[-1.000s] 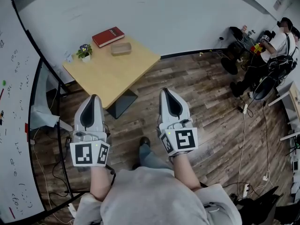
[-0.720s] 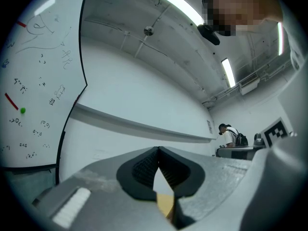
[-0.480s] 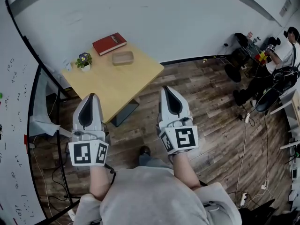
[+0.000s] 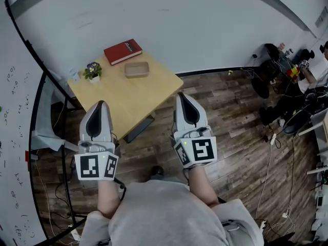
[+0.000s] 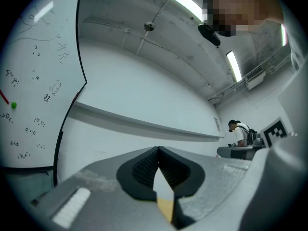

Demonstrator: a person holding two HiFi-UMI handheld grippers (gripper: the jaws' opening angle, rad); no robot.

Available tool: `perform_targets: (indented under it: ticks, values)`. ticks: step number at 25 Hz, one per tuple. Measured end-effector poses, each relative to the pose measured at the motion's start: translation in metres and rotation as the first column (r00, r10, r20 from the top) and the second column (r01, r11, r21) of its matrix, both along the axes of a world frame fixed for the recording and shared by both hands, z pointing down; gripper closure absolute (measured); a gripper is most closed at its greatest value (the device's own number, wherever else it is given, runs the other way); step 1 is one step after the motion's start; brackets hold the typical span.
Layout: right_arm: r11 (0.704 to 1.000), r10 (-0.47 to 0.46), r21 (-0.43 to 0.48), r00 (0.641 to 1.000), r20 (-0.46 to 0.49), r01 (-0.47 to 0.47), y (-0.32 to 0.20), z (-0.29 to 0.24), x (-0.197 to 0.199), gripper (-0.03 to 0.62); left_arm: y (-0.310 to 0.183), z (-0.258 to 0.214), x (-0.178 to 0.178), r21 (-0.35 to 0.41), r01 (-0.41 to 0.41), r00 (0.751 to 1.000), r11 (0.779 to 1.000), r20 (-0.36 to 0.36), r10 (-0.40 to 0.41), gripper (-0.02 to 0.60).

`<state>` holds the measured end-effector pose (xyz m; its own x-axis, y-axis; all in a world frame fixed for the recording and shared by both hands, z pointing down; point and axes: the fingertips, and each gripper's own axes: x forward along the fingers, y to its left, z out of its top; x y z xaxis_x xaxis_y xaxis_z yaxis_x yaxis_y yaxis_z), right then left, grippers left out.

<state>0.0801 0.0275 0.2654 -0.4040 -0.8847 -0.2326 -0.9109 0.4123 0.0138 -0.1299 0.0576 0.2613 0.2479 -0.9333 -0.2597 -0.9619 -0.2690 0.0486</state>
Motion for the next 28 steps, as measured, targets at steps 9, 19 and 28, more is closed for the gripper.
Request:
perform_targets:
  ticks: [9, 19, 28]
  values:
    - [0.999, -0.027, 0.020, 1.000, 0.013, 0.027, -0.040, -0.005, 0.014, 0.592, -0.038, -0.007, 0.019, 0.027, 0.014, 1.000, 1.000, 0.004, -0.014, 0.577]
    - [0.999, -0.050, 0.005, 0.999, 0.022, 0.050, -0.066, 0.002, 0.027, 0.592, -0.060, -0.002, 0.031, 0.016, 0.036, 0.999, 0.999, 0.007, -0.036, 0.577]
    - [0.999, -0.049, -0.002, 0.999, 0.019, 0.049, -0.095, 0.006, 0.028, 0.592, -0.092, -0.001, 0.034, 0.015, 0.025, 1.000, 1.000, 0.012, -0.026, 0.577]
